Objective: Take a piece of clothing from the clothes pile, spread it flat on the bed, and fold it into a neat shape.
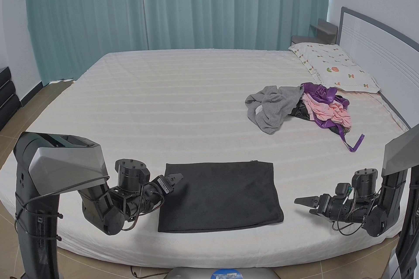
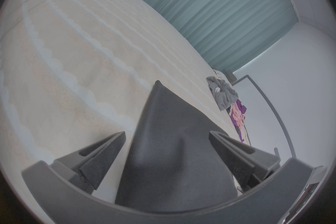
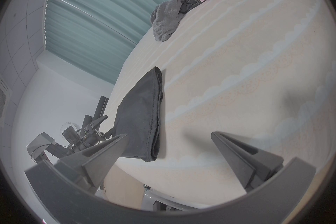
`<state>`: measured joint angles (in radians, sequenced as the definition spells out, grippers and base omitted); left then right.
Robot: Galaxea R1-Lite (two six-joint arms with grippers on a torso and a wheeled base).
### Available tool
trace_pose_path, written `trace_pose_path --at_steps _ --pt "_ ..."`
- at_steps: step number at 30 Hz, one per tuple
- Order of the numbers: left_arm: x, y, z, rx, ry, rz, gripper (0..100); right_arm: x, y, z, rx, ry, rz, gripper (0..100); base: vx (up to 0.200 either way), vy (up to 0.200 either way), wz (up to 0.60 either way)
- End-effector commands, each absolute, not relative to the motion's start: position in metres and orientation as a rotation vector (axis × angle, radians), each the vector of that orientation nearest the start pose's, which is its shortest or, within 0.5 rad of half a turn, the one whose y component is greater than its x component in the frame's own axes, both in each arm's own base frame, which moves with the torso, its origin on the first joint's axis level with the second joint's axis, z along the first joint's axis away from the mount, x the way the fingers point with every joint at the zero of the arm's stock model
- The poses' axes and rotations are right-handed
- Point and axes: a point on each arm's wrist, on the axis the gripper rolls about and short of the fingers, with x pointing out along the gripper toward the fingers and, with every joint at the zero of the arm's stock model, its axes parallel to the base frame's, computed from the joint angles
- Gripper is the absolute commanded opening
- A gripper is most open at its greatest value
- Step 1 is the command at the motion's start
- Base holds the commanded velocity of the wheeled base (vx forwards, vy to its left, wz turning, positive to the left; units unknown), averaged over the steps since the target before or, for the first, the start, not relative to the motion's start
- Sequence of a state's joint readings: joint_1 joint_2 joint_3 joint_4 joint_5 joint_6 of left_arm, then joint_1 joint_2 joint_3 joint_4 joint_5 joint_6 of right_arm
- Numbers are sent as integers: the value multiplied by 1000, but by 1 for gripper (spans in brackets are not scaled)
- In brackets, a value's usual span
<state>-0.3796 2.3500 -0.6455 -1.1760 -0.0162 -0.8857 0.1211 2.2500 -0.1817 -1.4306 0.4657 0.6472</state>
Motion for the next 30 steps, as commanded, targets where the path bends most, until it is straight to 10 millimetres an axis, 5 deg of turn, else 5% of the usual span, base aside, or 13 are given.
trace_pose_path --at_steps 1,15,16,30 --pt "327 -132 -31 -743 675 -132 100 249 41 -18 718 809 342 100 0 0 0" --pt "327 -135 -33 -731 681 -161 100 249 42 -19 717 815 343 100 0 0 0" --pt "327 -135 -33 -732 681 -161 0 249 42 -19 717 817 344 100 0 0 0" --pt "329 -134 -32 -735 672 -157 0 250 41 -19 719 814 343 100 0 0 0"
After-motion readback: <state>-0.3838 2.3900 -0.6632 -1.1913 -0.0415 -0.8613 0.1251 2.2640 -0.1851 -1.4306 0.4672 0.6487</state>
